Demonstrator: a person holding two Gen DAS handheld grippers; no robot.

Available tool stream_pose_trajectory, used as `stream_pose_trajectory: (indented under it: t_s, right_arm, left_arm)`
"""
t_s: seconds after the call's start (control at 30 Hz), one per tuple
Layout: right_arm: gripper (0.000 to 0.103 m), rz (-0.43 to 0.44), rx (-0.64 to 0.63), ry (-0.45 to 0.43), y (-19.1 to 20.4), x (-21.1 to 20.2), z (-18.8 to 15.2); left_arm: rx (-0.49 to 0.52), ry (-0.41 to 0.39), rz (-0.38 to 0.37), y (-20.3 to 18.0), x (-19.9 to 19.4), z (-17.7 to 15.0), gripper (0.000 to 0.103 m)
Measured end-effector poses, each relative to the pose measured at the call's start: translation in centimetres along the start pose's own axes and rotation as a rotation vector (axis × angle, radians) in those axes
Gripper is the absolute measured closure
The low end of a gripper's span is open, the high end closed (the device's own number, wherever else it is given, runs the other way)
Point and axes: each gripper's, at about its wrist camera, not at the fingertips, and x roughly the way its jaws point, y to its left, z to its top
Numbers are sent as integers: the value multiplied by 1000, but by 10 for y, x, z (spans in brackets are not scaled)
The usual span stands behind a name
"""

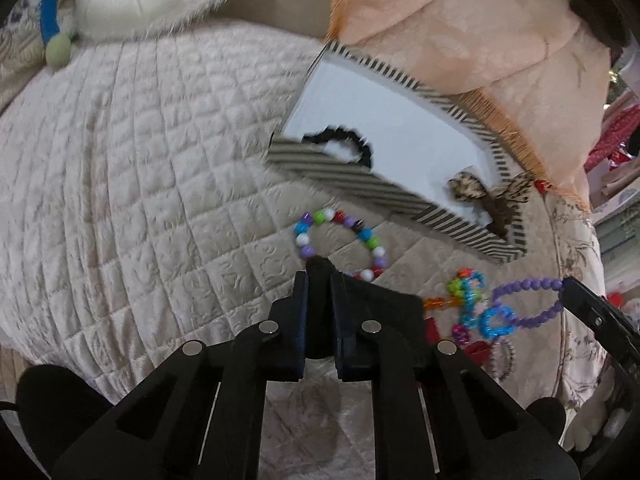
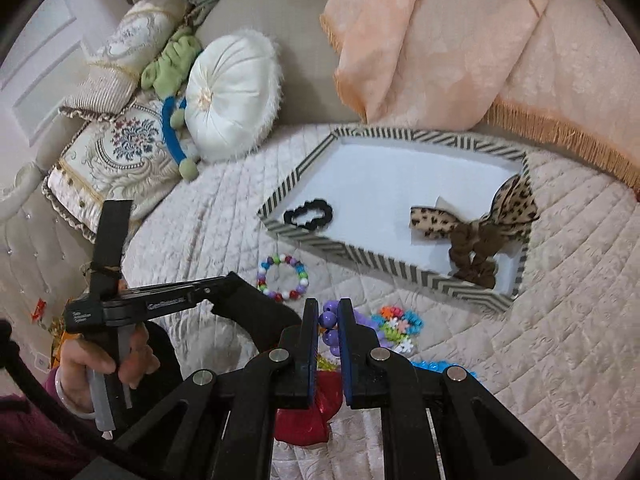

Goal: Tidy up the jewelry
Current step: 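Carry cushion in left tool and purple bracelet in right tool over tray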

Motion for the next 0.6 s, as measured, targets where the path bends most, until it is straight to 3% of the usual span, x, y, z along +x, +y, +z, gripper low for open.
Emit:
stream_pose_trajectory:
  t_s: [0.6]
  right_arm:
    - [94, -4, 9, -81, -3, -37, 13]
  left_arm:
    - [63, -149, -13, -26, -63, 29, 95]
